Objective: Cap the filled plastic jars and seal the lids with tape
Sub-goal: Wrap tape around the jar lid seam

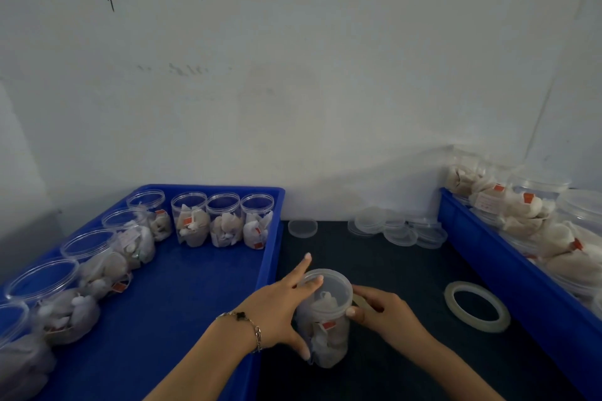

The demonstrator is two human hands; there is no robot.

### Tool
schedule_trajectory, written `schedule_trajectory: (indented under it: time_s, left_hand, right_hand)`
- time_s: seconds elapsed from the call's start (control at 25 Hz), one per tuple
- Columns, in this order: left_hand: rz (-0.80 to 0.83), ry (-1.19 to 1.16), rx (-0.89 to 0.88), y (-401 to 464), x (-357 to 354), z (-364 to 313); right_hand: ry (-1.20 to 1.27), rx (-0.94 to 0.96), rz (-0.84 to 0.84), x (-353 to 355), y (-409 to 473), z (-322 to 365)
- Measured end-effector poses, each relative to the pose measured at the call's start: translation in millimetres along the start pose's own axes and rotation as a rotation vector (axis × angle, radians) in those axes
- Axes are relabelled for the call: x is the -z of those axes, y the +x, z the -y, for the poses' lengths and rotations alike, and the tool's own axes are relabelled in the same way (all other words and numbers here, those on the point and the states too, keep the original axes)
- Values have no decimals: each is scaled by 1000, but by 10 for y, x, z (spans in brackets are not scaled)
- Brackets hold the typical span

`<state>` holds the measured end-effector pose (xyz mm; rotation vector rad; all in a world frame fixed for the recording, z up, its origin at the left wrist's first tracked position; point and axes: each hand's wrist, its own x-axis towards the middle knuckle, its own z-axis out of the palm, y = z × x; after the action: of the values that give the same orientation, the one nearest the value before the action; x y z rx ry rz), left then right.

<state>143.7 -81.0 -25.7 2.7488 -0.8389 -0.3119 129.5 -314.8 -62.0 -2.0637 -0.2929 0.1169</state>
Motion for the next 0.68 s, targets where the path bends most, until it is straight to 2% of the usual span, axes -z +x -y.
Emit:
schedule_trajectory:
  time_s: [0.12,0.16,0.24,0.36,0.44,0.56,0.68]
  left_hand:
    - [-87,31,50,18,-44,-112]
    - [-147,-29,47,9,-41,-135]
    - [-249,-311,58,-25,10,-150]
    - [-397,-788,87,-88,116,-234]
    - [-416,-988,55,-111,149,-375]
    - [-305,-953,3,-122,68,-642]
    - [-467,-901,192,-122,29,-748]
  right_hand:
    - [58,-1,37,11,1,25]
    - [68,-8,54,25,-18,63]
    - [112,-26,50,73,-72,176]
    - [223,-108,-68,168,-178,384]
    - [296,-153,-128,207,-229,527]
    - [371,-213,-167,177,-296,722]
    - [285,-220,-102,141,-364,843]
